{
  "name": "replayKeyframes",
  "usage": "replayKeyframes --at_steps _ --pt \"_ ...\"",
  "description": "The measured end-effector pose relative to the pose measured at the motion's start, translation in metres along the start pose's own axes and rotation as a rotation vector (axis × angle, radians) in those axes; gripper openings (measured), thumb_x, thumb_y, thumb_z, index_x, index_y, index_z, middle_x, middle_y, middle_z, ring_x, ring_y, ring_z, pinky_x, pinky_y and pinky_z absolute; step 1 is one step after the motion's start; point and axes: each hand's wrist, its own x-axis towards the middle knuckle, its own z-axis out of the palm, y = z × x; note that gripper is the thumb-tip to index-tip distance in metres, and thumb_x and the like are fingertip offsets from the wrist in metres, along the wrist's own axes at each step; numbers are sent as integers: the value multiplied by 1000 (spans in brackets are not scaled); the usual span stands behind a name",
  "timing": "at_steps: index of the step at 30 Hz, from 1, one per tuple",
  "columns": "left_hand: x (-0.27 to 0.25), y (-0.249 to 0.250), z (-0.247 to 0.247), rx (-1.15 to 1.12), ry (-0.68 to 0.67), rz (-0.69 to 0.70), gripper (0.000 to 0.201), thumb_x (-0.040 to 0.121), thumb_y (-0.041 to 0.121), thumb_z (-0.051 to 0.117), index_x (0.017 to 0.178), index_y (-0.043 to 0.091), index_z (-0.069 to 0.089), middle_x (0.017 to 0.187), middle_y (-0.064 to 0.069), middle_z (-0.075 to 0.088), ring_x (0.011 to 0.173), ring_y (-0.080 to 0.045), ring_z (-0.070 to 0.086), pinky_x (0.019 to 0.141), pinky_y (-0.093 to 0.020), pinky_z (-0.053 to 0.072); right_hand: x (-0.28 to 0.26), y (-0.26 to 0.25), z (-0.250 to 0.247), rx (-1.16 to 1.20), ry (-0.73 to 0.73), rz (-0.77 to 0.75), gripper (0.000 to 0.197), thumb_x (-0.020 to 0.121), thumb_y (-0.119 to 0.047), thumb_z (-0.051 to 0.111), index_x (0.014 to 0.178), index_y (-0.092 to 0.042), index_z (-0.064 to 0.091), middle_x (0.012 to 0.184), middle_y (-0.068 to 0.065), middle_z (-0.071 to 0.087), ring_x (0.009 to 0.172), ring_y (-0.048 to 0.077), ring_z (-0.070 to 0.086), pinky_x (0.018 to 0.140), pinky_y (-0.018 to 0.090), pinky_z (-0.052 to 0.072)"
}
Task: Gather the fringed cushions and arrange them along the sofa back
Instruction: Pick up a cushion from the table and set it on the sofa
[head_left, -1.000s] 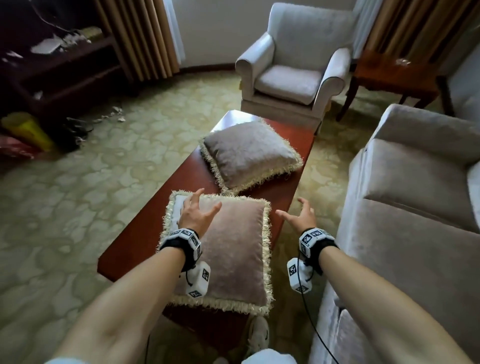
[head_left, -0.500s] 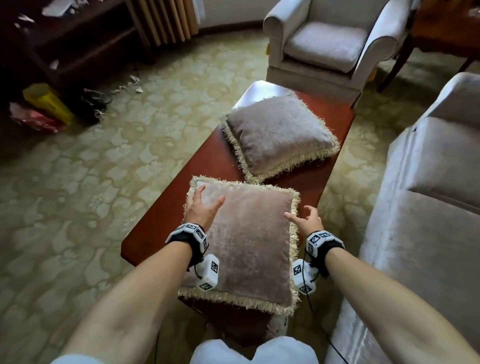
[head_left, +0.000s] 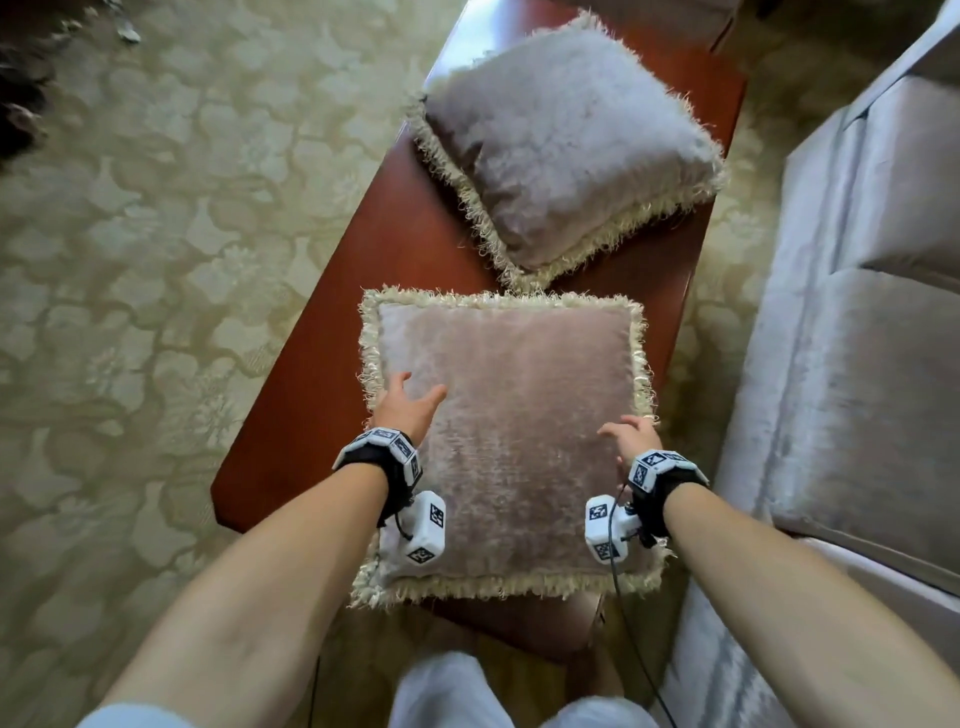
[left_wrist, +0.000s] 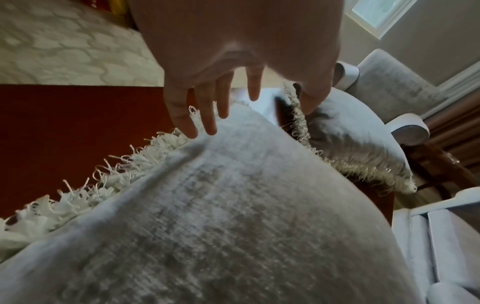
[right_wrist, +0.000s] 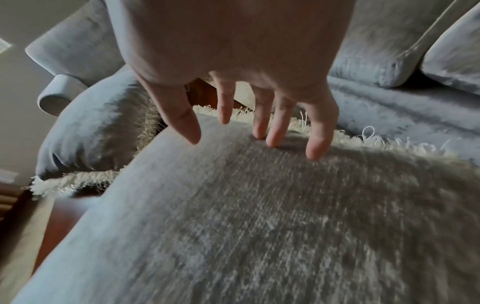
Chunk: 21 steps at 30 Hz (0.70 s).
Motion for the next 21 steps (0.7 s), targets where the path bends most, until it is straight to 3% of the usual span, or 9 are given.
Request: replayKeyframes --at_steps 2,5,7,9,12,16,18,21 --pt "13 -10 8 75 -23 -16 63 83 55 62 136 24 46 140 -11 48 120 -31 52 98 -38 40 11 6 8 -30 37 2 54 82 -5 69 132 -3 50 113 16 57 80 23 54 67 24 40" --pt "30 -19 16 143 -25 -20 56 82 56 62 126 22 50 133 -10 47 110 -30 55 91 -36 41 20 6 13 -93 87 4 49 85 -5 68 130 -3 50 121 12 54 114 28 53 66 16 30" --pt "41 -20 21 161 -13 -22 56 80 53 66 123 21 50 130 -10 48 110 -30 54 94 -38 43 30 7 16 -162 99 25 50 82 -15 74 126 -10 52 131 11 51 120 29 49 82 20 33" --pt "49 -20 25 158 8 -36 58 78 50 70 123 20 48 130 -10 46 114 -29 50 97 -39 41 36 6 19 -237 128 56 53 75 -24 79 120 -18 50 134 15 43 118 33 48 101 31 35" --pt "61 -24 29 192 41 -66 73 73 49 77 128 19 40 136 -11 38 126 -29 37 102 -43 36 48 2 23 -273 174 125 68 69 -26 85 122 -18 42 137 17 36 123 37 44 107 43 33" --pt "71 -24 29 248 40 -114 114 65 53 83 148 15 15 153 -17 19 141 -34 18 113 -52 25 61 4 20 -269 182 213 115 53 -36 92 141 -11 23 144 21 35 131 42 39 110 53 29" --pt "75 -22 29 233 8 -154 131 64 51 85 153 17 -4 158 -18 7 145 -36 10 116 -55 20 66 8 17 -246 162 229 127 48 -38 93 145 -11 16 146 22 35 132 42 38 111 53 30" --pt "81 -20 27 205 -36 -204 141 60 50 88 152 21 -15 160 -17 -2 146 -37 4 117 -57 15 71 12 11 -226 105 237 136 48 -40 92 151 -13 7 151 20 31 135 42 36 112 53 28"
